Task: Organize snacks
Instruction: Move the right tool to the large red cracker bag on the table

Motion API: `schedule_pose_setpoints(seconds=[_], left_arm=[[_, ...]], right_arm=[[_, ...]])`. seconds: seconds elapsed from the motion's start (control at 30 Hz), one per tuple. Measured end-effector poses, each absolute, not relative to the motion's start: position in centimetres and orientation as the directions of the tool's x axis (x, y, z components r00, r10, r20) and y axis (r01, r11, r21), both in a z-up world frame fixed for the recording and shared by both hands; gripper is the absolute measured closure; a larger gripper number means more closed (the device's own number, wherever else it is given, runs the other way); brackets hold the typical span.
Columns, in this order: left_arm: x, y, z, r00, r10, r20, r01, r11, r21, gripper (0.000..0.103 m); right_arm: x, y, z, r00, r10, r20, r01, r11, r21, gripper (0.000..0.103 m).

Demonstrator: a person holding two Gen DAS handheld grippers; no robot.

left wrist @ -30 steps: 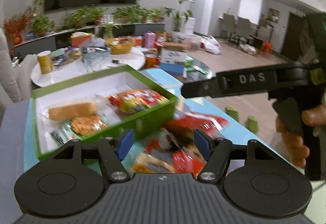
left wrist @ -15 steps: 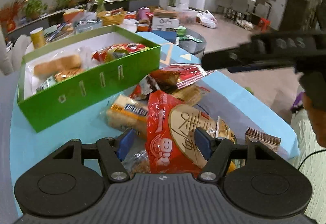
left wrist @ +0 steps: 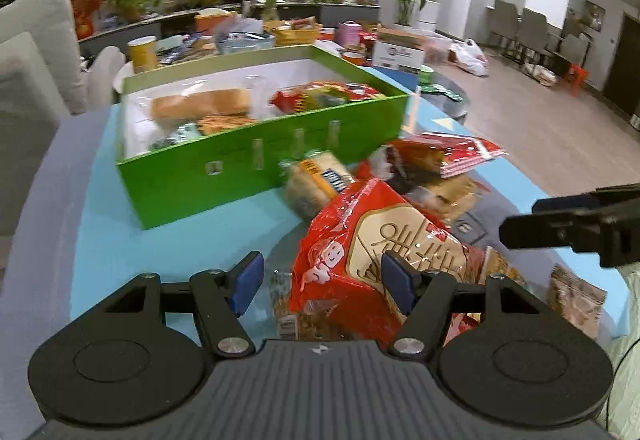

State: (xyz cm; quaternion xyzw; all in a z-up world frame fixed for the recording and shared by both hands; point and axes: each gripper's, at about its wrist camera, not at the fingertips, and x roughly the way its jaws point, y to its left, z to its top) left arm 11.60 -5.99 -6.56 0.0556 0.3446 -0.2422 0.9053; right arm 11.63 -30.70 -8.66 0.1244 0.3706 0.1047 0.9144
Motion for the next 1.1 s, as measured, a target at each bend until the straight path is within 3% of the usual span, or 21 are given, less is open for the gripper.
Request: schedule_pose_setpoints(seconds=[0.67,1.1], left_arm=[[11.5,-1.7,-6.7,0.683,-0.354,-0.639,0.38,0.919,-0.103,0.04],[9.7,-1.1,-5.8,0.7,-0.337,-0.629,0.369,0.926,-0.086,0.041]], right_arm=[[12.6,-24.3,-10.4,0.617,0.358,-0.701,-0.255,0.934,0.252,0.055],[12.8,-24.0,-10.5,0.634,0.364,-0.682,-0.237,0.931,0.277,0.055]])
